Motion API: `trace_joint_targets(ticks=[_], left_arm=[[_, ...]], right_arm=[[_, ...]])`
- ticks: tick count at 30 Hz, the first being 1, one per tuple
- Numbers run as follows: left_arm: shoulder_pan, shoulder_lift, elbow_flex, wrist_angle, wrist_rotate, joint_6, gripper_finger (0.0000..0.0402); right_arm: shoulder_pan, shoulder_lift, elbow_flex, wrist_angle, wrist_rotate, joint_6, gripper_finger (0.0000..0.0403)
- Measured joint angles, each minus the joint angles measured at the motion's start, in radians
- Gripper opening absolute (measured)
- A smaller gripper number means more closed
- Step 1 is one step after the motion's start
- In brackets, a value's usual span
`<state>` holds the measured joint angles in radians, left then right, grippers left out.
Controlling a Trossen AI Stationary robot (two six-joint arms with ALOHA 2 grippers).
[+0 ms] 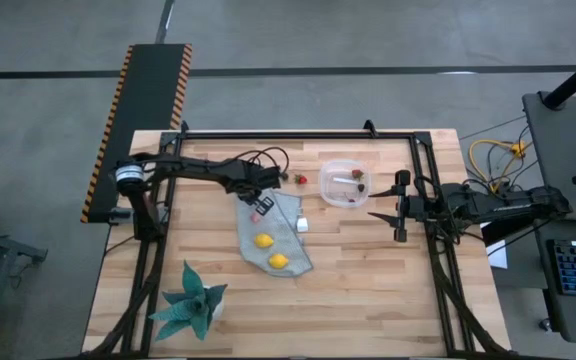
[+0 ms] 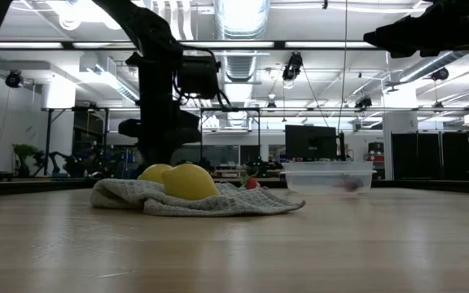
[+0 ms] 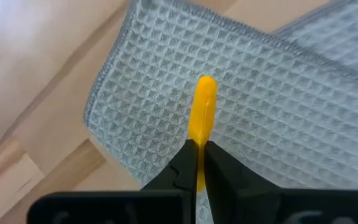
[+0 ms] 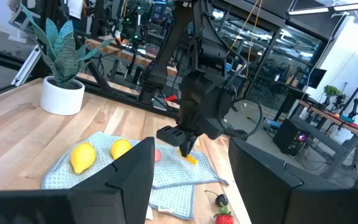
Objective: Pick and placing Produce into tupperware
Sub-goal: Put the yellow yellow zucchini into the transparent bin
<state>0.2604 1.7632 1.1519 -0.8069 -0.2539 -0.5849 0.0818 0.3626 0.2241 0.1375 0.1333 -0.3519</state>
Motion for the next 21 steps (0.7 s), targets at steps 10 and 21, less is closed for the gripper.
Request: trace_joint_targets(ticks=[10, 21], left_arm=[[0.0, -0.046, 0.094, 0.058, 0.0, 0.155, 0.0], [0.0, -0.044, 0.196, 0.359, 0.097, 0.402, 0.0]], right_arm=[[0.0, 0.0, 0.0, 0.0, 0.0, 0.0, 0.0199], [0.0, 0.0, 0.0, 0.0, 0.0, 0.0, 0.0199]])
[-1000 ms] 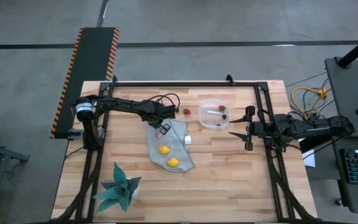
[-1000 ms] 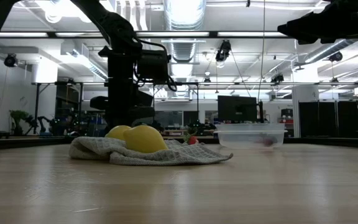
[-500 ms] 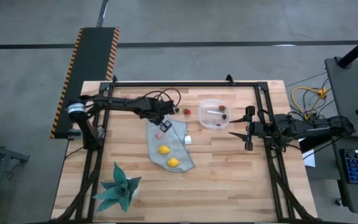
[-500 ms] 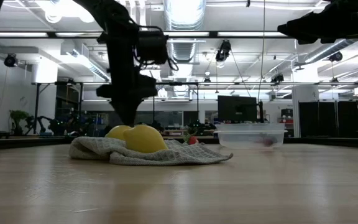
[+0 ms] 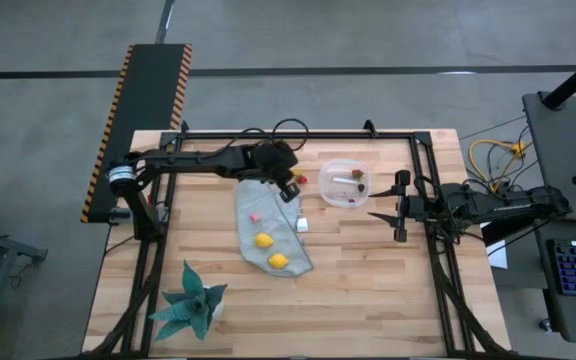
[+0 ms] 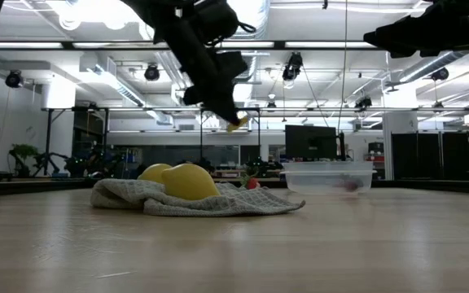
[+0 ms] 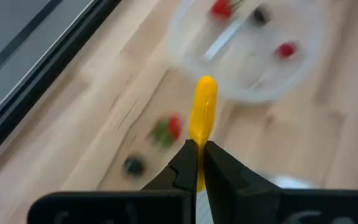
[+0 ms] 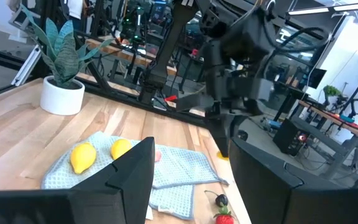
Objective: Pick and placing Produce into tupperware
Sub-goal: Put the yellow yellow zucchini into the transparent bin
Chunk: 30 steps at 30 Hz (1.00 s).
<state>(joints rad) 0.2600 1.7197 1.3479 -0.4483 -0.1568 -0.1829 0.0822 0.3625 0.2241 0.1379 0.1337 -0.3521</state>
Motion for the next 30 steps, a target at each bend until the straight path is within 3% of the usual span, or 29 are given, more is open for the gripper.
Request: trace_joint_targets(ticks=[4, 17, 30], left_arm=[[0.001, 0.002, -0.003, 0.143, 0.08, 0.049, 0.0], [0.002, 0.006, -0.016, 0.295, 0.097, 0.074, 0.0], [0.002, 0.165, 0.041, 0.464, 0.167, 0.122, 0.0]], right_arm=[[0.0, 0.0, 0.0, 0.0, 0.0, 0.0, 0.0199], [0.0, 0.0, 0.0, 0.001, 0.0, -0.006, 0.0199], [-0.002, 0.0, 0.0, 0.001, 0.008, -0.008, 0.0198]])
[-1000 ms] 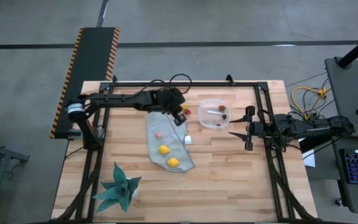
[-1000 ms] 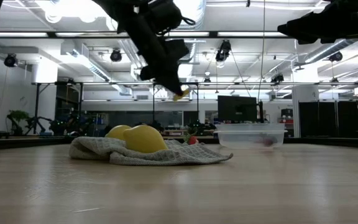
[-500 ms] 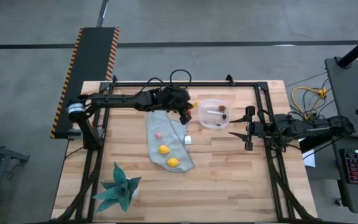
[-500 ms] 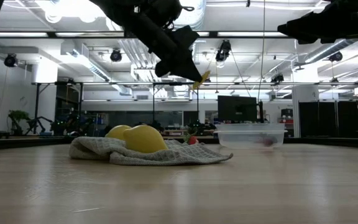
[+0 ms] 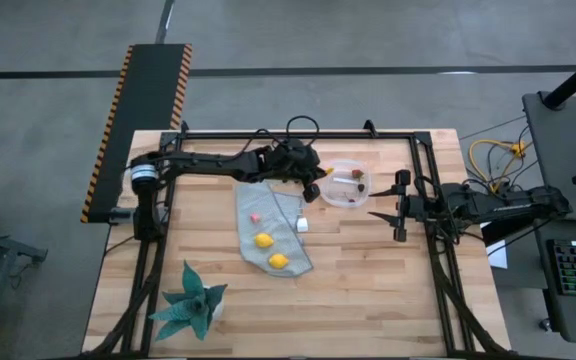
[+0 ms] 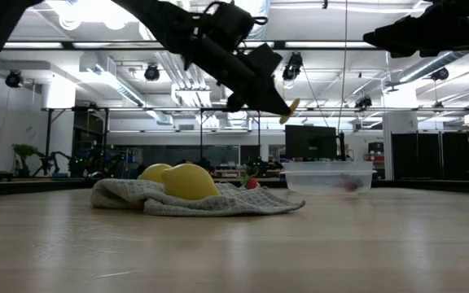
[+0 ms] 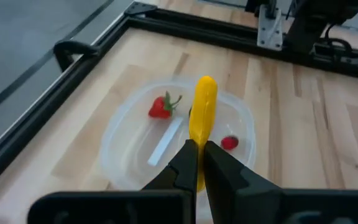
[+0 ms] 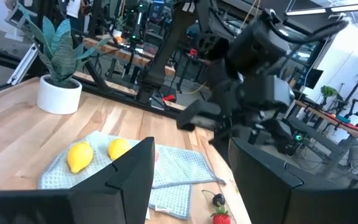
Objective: Pick and placing Produce into tupperware
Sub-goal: Put the yellow yellow zucchini into the transparent bin
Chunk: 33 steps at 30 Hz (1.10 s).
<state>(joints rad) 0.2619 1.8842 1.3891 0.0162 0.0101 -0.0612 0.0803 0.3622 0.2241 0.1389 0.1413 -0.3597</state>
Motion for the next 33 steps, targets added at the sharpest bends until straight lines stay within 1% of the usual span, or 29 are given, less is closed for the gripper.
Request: trace_joint_targets(ticks=[7, 12, 16, 19, 21, 25, 33], left_arm=[[0.0, 0.143, 0.132, 0.0, 0.057, -0.001, 0.0], [0.001, 0.236, 0.214, -0.003, 0.068, 0.012, 0.0], [0.002, 0.287, 0.278, 0.001, 0.07, 0.019, 0.0], [0.005, 0.31, 0.308, -0.002, 0.09, 0.02, 0.0], [0.007, 0.327, 0.324, 0.001, 0.111, 0.02, 0.0], [0.007, 0.351, 0.33, 0.007, 0.113, 0.02, 0.0], [0.008, 0.354, 0.322, 0.005, 0.113, 0.018, 0.0]], right_arm=[[0.0, 0.0, 0.0, -0.003, 0.001, 0.0, 0.0198], [0.0, 0.0, 0.0, -0.006, 0.001, 0.0, 0.0198], [0.0, 0.0, 0.0, -0.008, 0.001, 0.0, 0.0198], [0.0, 0.0, 0.0, -0.008, 0.001, 0.0, 0.0198], [0.0, 0.0, 0.0, -0.008, 0.001, 0.0, 0.0199], [0.0, 0.0, 0.0, -0.008, 0.001, 0.0, 0.0199], [0.0, 0.0, 0.0, -0.008, 0.001, 0.0, 0.0199]])
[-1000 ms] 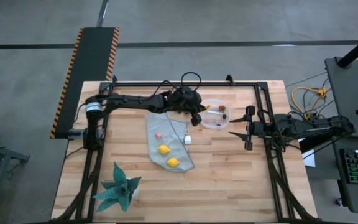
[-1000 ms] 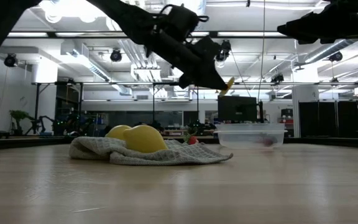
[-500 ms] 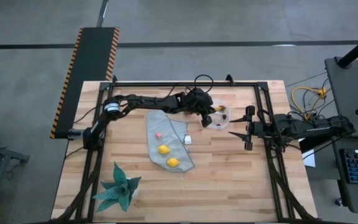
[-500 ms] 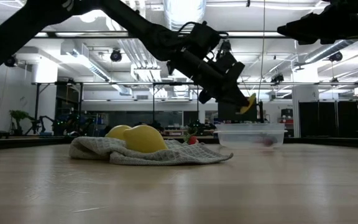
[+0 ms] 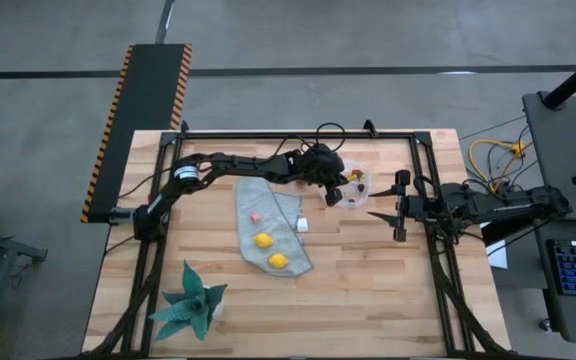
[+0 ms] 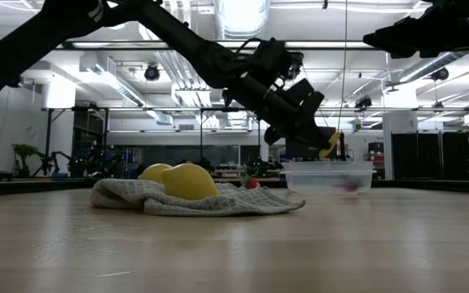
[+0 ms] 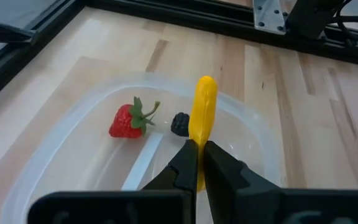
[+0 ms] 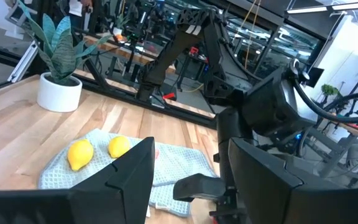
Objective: Pick and placing Produce into tupperware
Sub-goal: Put the yellow yellow zucchini into the transparent bin, then put the black cherry into the transparent bin
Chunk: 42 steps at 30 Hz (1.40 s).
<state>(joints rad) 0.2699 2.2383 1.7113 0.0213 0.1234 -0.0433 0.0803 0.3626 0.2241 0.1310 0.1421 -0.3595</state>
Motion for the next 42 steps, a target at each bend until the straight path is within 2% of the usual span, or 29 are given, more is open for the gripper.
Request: trace_joint_targets(ticks=[18, 32, 42], left_arm=[[0.0, 0.0, -0.001, 0.001, 0.0, -0.002, 0.0001], [0.0, -0.001, -0.002, -0.002, 0.001, -0.002, 0.0095], [0.0, -0.002, -0.002, -0.002, 0.001, -0.002, 0.0107]], right_arm=[[0.0, 0.0, 0.0, 0.0, 0.0, 0.0, 0.0199], [0.0, 0.0, 0.0, 0.0, 0.0, 0.0, 0.0199], [0.0, 0.0, 0.0, 0.0, 0.0, 0.0, 0.0199]])
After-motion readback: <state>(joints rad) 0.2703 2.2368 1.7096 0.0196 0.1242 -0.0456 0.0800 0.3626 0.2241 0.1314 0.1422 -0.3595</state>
